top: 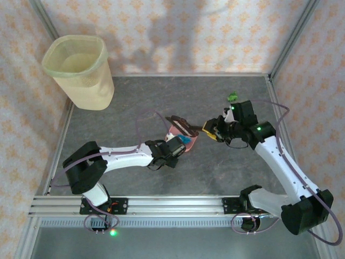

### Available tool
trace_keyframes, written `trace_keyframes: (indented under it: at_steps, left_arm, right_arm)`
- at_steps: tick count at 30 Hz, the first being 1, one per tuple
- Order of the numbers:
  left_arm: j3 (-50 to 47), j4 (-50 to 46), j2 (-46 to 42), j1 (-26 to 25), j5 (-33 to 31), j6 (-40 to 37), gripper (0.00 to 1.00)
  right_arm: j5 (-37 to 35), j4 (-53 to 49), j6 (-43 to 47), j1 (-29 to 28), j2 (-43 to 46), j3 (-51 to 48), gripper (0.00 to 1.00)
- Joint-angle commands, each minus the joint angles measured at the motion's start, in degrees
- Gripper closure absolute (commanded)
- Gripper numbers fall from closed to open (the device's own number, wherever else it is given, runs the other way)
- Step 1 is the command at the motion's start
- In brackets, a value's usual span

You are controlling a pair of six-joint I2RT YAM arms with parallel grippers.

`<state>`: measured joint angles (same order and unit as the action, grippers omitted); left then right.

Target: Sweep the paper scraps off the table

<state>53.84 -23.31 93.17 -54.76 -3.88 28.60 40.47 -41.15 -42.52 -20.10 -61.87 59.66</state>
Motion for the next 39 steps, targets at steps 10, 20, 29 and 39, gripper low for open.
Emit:
trace_keyframes:
  at_steps: [10, 20, 29, 39]
  left_arm:
    - [-1.00, -0.68, -1.64, -0.26, -2.35, 0.50, 1.00]
    - [-2.04, 0.05, -2.89, -0.27, -2.90, 0.98, 1.00]
    - [-3.96, 1.03, -5.46, -0.22, -4.58, 1.72, 1.00]
    - [-5.94, -3.75, -15.54, -0.17, -11.65, 6.14, 1.00]
  right_arm:
    - [-10.43, 3.95, -2.53, 2.15, 6.49, 2.94, 1.00]
    - [-23.37, 34.78, 8.25, 2.18, 8.12, -18.10, 1.00]
    - [-23.80, 60.87, 12.19, 2.11, 8.50, -35.84, 1.00]
    - [-31.75, 60.64, 19.00, -3.99, 4.53, -36.28, 1.00]
